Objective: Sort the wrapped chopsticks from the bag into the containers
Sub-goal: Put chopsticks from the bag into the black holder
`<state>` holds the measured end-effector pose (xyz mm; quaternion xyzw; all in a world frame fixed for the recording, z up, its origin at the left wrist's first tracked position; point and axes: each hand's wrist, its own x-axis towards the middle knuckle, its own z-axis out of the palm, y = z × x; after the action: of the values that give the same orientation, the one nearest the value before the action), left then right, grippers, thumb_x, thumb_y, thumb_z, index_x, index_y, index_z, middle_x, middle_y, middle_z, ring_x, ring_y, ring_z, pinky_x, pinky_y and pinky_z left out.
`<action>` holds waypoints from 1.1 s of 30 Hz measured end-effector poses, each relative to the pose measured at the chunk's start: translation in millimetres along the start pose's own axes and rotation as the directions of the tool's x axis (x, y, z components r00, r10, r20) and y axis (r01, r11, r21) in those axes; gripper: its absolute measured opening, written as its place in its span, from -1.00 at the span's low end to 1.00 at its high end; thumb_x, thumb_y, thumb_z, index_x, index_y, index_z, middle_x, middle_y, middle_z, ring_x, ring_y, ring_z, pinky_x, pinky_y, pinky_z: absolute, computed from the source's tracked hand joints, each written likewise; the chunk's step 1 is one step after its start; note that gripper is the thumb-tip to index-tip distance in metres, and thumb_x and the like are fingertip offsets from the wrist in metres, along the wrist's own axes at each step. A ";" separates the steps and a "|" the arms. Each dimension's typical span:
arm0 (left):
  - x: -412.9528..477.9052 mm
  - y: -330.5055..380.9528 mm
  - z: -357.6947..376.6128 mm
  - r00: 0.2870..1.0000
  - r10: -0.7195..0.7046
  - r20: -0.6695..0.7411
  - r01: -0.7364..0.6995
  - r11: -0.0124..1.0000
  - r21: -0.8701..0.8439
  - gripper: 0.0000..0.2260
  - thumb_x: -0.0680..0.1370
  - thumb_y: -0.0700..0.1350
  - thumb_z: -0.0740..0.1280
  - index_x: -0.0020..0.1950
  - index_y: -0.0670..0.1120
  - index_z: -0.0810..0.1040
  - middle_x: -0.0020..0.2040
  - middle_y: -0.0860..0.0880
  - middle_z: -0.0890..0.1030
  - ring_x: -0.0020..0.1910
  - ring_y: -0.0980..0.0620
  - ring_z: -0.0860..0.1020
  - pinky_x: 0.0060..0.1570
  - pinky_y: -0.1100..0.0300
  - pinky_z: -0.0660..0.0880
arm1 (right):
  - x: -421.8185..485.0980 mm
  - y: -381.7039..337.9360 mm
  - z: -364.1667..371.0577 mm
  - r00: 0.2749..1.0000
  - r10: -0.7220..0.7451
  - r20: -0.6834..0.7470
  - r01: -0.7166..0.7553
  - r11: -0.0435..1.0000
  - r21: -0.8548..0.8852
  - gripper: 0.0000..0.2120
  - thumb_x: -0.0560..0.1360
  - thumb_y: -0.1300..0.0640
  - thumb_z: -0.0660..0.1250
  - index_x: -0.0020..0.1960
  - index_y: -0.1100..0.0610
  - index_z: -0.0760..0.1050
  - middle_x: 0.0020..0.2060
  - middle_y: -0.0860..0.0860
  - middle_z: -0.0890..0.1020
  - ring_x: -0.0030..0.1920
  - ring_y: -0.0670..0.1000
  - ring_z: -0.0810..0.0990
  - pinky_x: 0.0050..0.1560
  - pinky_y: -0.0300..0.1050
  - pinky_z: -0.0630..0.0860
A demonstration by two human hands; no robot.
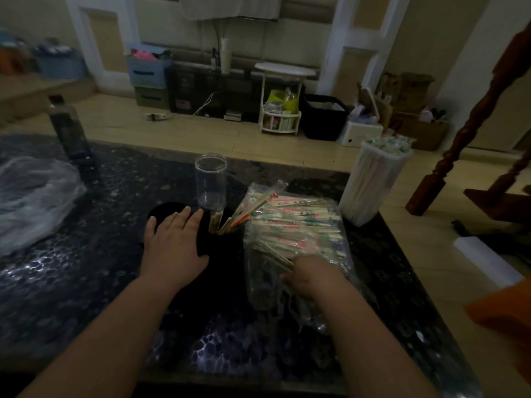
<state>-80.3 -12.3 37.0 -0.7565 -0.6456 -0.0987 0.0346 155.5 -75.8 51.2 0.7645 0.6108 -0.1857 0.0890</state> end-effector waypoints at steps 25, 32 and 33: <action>0.7 -1.9 4.2 1.000 0.008 -0.021 -0.009 1.000 -0.024 -0.20 0.41 0.16 0.38 0.57 0.07 0.11 0.59 0.04 0.13 0.54 0.00 0.12 0.51 -0.10 -0.12 | -53.1 -4.3 -73.7 0.688 -0.123 -0.715 0.100 0.992 -0.074 -0.64 0.54 -0.18 0.17 -0.33 0.00 0.32 -0.40 -0.09 0.44 -0.39 -0.07 0.38 -0.38 -0.15 0.25; 0.9 -1.9 4.1 1.000 0.006 -0.018 -0.007 1.000 -0.008 -0.19 0.42 0.18 0.36 0.58 0.08 0.07 0.59 0.04 0.09 0.55 0.01 0.09 0.50 -0.09 -0.15 | -21.5 1.2 -63.7 0.354 -0.157 -0.922 0.303 0.952 -0.046 -0.71 0.56 -0.03 0.05 -0.28 0.05 0.31 -0.34 0.02 0.40 -0.32 0.10 0.36 -0.31 -0.06 0.24; 0.9 -1.8 3.9 1.000 0.006 -0.018 -0.006 1.000 -0.009 -0.19 0.42 0.18 0.36 0.58 0.08 0.07 0.59 0.04 0.09 0.55 0.01 0.09 0.50 -0.09 -0.15 | -17.4 0.9 -61.1 0.370 -0.157 -0.916 0.279 0.959 -0.051 -0.69 0.56 -0.04 0.03 -0.27 0.08 0.36 -0.28 0.05 0.41 -0.28 0.10 0.35 -0.28 -0.02 0.27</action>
<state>-81.5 -10.5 33.2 -0.7576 -0.6426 -0.1083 0.0372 163.9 -69.4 113.9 0.6570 0.6434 0.2177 -0.3271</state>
